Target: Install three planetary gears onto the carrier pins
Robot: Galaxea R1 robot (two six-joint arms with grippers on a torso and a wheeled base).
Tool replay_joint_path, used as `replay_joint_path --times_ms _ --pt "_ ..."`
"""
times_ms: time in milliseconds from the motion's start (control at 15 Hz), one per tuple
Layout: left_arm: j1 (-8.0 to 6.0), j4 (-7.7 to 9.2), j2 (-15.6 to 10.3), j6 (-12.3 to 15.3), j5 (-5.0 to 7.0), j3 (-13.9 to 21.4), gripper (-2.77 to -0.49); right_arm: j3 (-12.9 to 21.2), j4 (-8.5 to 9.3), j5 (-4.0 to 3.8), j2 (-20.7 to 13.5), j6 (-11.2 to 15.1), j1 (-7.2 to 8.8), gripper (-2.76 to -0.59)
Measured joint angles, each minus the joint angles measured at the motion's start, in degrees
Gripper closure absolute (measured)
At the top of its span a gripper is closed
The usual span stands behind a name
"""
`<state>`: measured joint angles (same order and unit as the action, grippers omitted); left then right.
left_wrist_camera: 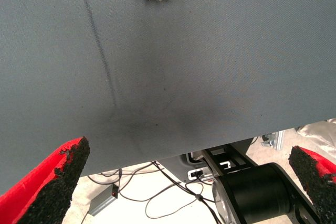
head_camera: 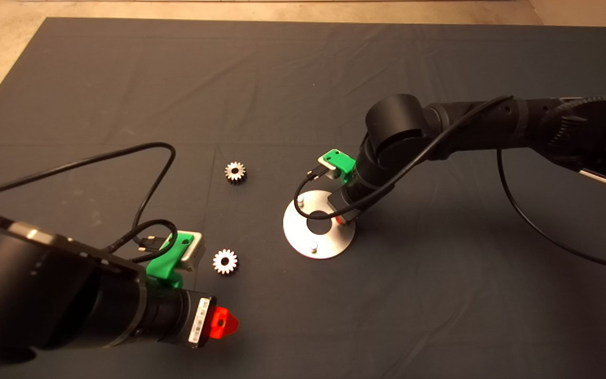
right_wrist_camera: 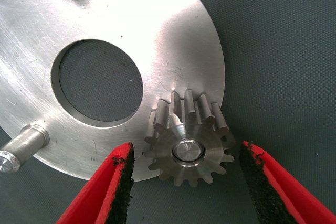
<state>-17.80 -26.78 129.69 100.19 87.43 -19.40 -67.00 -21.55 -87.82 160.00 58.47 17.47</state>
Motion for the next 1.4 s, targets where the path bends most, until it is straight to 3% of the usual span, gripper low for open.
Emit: replay_joint_path --times_ms 200,733,1400 --pt "0.0 0.0 -0.01 0.0 0.01 0.0 -2.76 0.0 0.0 0.0 -0.01 0.01 0.0 -1.46" --pt "0.0 0.0 0.02 0.0 0.0 0.0 -2.76 0.02 0.0 0.06 -0.29 0.0 0.0 -2.02" --pt "0.0 0.0 -0.01 0.0 0.02 0.0 -2.76 0.66 0.02 0.11 -0.5 0.05 0.3 -2.02"
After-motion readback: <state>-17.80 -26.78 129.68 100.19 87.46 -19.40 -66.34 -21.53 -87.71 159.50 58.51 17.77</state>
